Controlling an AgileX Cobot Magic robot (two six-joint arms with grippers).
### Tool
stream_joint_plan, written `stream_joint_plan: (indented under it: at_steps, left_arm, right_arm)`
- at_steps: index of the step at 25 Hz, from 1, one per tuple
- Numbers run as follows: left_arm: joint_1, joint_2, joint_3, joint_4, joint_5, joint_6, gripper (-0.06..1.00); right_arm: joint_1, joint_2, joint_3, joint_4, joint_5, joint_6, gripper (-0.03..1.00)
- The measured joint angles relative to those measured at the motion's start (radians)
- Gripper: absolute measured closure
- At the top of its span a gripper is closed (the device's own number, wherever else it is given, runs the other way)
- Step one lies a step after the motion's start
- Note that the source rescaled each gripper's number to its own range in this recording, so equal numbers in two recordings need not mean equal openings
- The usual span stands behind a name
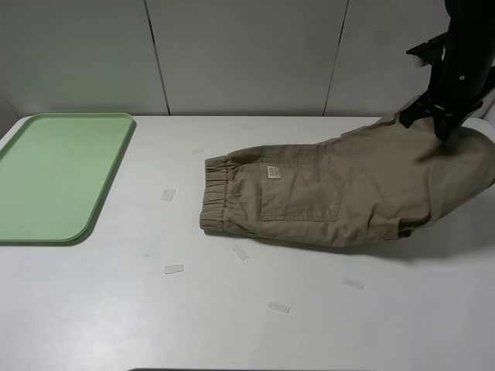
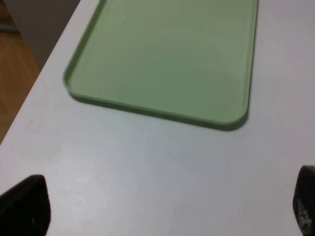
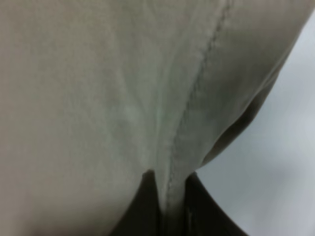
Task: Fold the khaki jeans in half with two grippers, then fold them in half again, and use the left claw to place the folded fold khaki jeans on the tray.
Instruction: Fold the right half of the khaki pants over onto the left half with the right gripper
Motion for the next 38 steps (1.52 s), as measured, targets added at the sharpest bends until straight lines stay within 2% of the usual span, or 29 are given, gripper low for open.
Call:
stream_joint_plan:
  at_steps: [7, 13, 19, 28, 32, 36, 38]
  left_arm:
    - [0.000, 0.000, 0.000, 0.000, 0.000, 0.000, -0.04]
    - [0.000, 0.000, 0.000, 0.000, 0.000, 0.000, -0.04]
    - [0.000, 0.000, 0.000, 0.000, 0.000, 0.000, -0.04]
    - [0.000, 0.000, 0.000, 0.000, 0.000, 0.000, -0.04]
    - [0.000, 0.000, 0.000, 0.000, 0.000, 0.000, -0.04]
    - [0.000, 0.000, 0.000, 0.000, 0.000, 0.000, -0.04]
    - [0.000, 0.000, 0.000, 0.000, 0.000, 0.000, -0.04]
  right_arm:
    - [-0.008, 0.000, -0.173, -0.047, 0.097, 0.000, 0.90]
    - [0.006, -0.001, -0.194, -0.001, 0.104, 0.005, 0.90]
    - [0.148, 0.023, -0.194, 0.011, 0.114, 0.056, 0.90]
    - [0.413, 0.085, -0.194, 0.024, 0.120, 0.277, 0.90]
    - [0.491, 0.113, -0.194, 0.033, 0.119, 0.322, 0.90]
    - [0.533, 0.130, -0.194, 0.036, 0.119, 0.346, 0.90]
    - [0.542, 0.133, -0.194, 0.037, 0.119, 0.350, 0.87]
